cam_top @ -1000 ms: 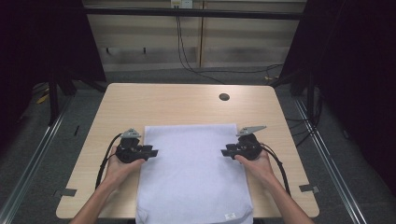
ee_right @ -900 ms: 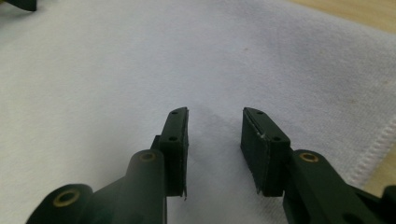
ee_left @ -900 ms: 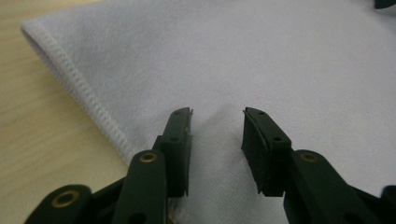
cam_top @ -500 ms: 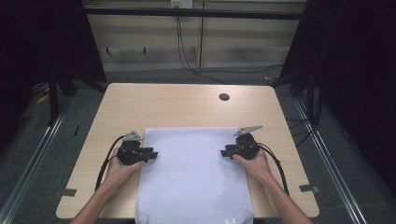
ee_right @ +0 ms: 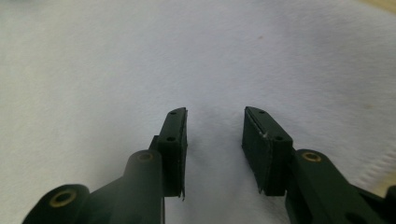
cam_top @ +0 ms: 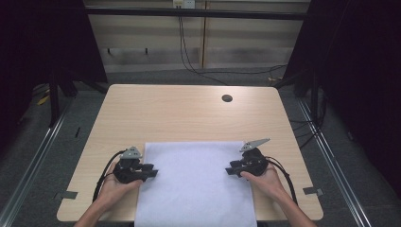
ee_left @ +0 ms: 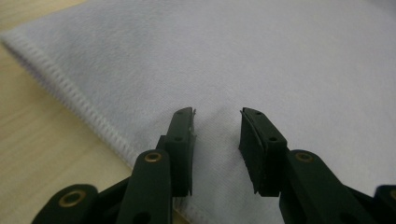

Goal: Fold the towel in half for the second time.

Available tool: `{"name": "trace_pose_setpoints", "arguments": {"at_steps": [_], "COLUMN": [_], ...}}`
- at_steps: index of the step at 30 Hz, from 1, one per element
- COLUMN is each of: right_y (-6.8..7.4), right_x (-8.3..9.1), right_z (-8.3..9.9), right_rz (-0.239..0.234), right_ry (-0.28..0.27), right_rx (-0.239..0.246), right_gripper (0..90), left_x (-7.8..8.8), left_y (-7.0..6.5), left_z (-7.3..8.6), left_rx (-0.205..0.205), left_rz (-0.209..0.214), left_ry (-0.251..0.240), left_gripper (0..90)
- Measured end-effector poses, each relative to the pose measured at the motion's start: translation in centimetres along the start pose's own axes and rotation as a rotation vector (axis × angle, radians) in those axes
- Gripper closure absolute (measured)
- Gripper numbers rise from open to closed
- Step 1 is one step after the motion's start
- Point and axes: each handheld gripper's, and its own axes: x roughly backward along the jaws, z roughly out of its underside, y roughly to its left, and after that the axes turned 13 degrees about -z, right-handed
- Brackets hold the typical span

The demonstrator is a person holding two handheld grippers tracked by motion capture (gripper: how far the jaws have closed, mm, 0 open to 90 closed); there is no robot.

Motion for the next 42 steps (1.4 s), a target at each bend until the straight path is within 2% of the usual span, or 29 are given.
{"name": "trace_pose_setpoints", "arguments": {"at_steps": [1,2,3,5,8,10,12,14,16,18,19,22,23,25,26,27,28,31,36,39,41,42], "right_y": [0.1,-0.1,-0.6,-1.7,-4.2,-5.7,-7.0,-7.9,-8.1,-8.1,-8.1,-8.2,-8.2,-8.2,-8.2,-8.3,-8.3,-8.2,-8.2,-8.2,-8.2,-8.2], "right_x": [0.3,0.7,1.4,2.1,2.6,2.5,2.5,2.6,2.6,2.2,2.0,1.2,1.0,0.7,0.6,0.6,0.5,0.5,0.8,0.9,1.0,0.9], "right_z": [-0.1,-0.3,-0.9,-1.7,-2.9,-3.1,-3.2,-3.1,-2.9,-3.0,-3.0,-3.2,-3.3,-3.3,-3.2,-3.2,-3.2,-3.1,-2.9,-2.7,-2.7,-2.7], "right_rz": [0.029,0.051,0.077,0.110,0.149,0.168,0.161,0.135,0.135,0.138,0.124,0.131,0.137,0.153,0.161,0.160,0.160,0.163,0.135,0.112,0.102,0.092], "right_ry": [-0.025,-0.072,-0.106,-0.148,-0.172,-0.176,-0.163,-0.177,-0.166,-0.142,-0.138,-0.122,-0.111,-0.098,-0.098,-0.097,-0.095,-0.096,-0.098,-0.094,-0.093,-0.095], "right_rx": [0.015,0.019,0.019,0.004,-0.030,-0.039,-0.060,-0.092,-0.077,-0.069,-0.061,-0.057,-0.054,-0.050,-0.047,-0.050,-0.047,-0.049,-0.067,-0.078,-0.091,-0.093], "right_gripper": [60.0,59.4,59.5,59.4,58.7,58.6,58.2,57.9,58.2,58.0,58.0,57.8,57.5,56.1,55.7,55.6,57.0,60.9,66.0,70.0,74.4,77.1], "left_x": [0.1,0.1,0.1,0.0,0.0,0.1,0.2,0.2,0.2,0.1,0.1,-0.3,-0.5,-0.9,-1.1,-1.3,-1.6,-2.4,-2.8,-3.1,-3.1,-3.0], "left_y": [-0.2,-0.3,-0.4,-0.1,0.7,1.6,2.5,3.3,3.8,4.2,4.6,6.0,6.5,7.1,7.4,7.6,7.8,8.1,7.6,7.3,7.3,7.2], "left_z": [-0.1,-0.2,-0.2,-0.4,-0.6,-0.8,-1.0,-1.3,-1.8,-2.5,-2.8,-3.5,-3.5,-3.6,-3.5,-3.4,-3.3,-3.0,-2.8,-2.8,-2.8,-2.7], "left_rx": [-0.001,-0.001,-0.009,0.012,0.032,0.066,0.083,0.100,0.138,0.122,0.125,0.181,0.201,0.205,0.213,0.220,0.215,0.203,0.147,0.145,0.153,0.149], "left_rz": [-0.011,-0.022,-0.022,-0.015,-0.025,-0.034,-0.052,-0.082,-0.094,-0.111,-0.114,-0.130,-0.127,-0.145,-0.139,-0.146,-0.156,-0.140,-0.105,-0.110,-0.092,-0.076], "left_ry": [0.014,0.020,0.021,0.014,-0.007,-0.034,-0.059,-0.062,-0.095,-0.099,-0.114,-0.138,-0.130,-0.105,-0.096,-0.106,-0.094,-0.069,-0.043,-0.034,-0.030,-0.026], "left_gripper": [66.0,66.7,66.8,67.1,64.9,63.5,63.9,63.7,63.0,61.9,60.7,57.6,56.8,53.4,51.9,50.9,51.5,51.2,53.5,56.1,59.7,64.5]}}
